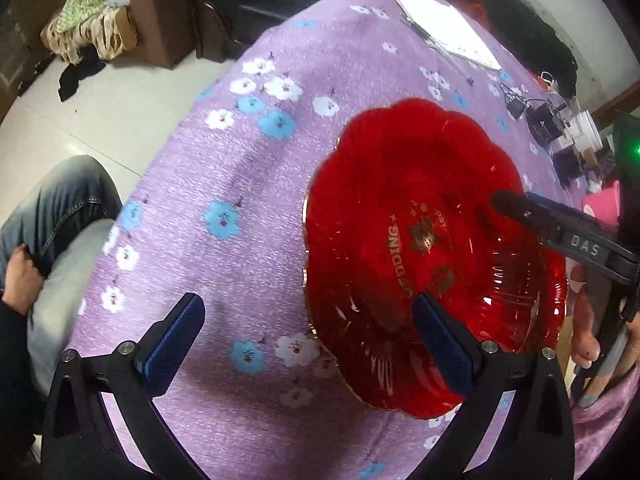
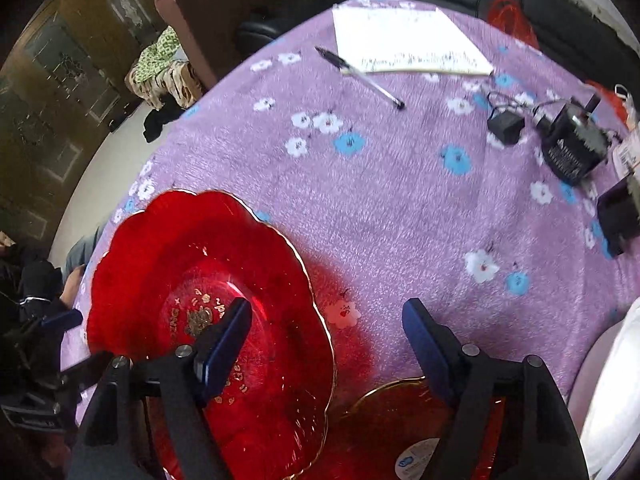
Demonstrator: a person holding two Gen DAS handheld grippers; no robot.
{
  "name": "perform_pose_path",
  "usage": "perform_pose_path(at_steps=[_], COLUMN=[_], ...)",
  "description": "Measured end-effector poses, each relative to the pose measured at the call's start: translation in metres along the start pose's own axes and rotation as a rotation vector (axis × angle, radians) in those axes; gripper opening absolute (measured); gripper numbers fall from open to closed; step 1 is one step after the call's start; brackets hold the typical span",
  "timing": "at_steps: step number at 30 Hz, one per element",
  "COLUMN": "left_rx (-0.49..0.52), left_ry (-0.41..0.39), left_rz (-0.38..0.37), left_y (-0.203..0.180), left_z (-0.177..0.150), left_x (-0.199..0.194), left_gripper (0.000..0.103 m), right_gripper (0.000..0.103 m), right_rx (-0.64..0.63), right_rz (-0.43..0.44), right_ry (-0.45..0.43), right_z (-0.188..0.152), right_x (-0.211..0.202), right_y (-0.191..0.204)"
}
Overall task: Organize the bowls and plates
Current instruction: 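Grasp the rim of the large red WEDDING plate with the right tool, then lift the large red plate with the right tool and hold it aside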
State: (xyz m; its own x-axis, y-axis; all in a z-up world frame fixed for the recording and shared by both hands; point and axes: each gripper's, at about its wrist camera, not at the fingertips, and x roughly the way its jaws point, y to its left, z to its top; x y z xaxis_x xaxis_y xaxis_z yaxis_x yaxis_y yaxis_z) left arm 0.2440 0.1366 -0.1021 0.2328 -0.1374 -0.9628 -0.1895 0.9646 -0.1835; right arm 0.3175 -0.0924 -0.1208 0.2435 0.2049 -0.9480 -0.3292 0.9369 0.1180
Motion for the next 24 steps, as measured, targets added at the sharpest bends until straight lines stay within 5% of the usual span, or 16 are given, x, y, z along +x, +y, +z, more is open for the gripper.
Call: perform_pose_path(at_steps=[5, 8, 9, 10, 16, 24], left_rx=[-0.005, -0.014, -0.022, -0.030, -0.046, -0.067], left_ry=[0.004, 0.014, 0.016, 0.023, -0.006, -0.033], left_rz=[-0.018, -0.040, -0.052, -0.067, -0.063, -0.034], left_y=[-0.005, -0.005, -0.005, -0.004, -0.001, 0.015], left_z=[0.002, 0.003, 0.002, 0.001, -0.003, -0.015], left_x=[0.004, 0.009, 0.011, 0.013, 0.014, 0.003], left_gripper=[0.102, 0.084, 0.069, 0.053, 0.022, 0.015], right_gripper=[0.060, 0.038, 0.030, 0.028, 0.024, 0.020], right_rx=[0.027, 0.053, 0.063, 0.067, 0.093, 0.108], right_rz=[0.032, 0.052, 0.062, 0.071, 0.070, 0.098], right_ry=[0.032, 0.052, 0.057, 0.054, 0.024, -0.006], right_z=[0.001, 0.000, 0.000, 0.000, -0.002, -0.023], right_x=[0.010, 0.016, 0.018, 0.018, 0.015, -0.003], right_y=[-0.001, -0.001, 0.000, 0.001, 0.000, 0.003])
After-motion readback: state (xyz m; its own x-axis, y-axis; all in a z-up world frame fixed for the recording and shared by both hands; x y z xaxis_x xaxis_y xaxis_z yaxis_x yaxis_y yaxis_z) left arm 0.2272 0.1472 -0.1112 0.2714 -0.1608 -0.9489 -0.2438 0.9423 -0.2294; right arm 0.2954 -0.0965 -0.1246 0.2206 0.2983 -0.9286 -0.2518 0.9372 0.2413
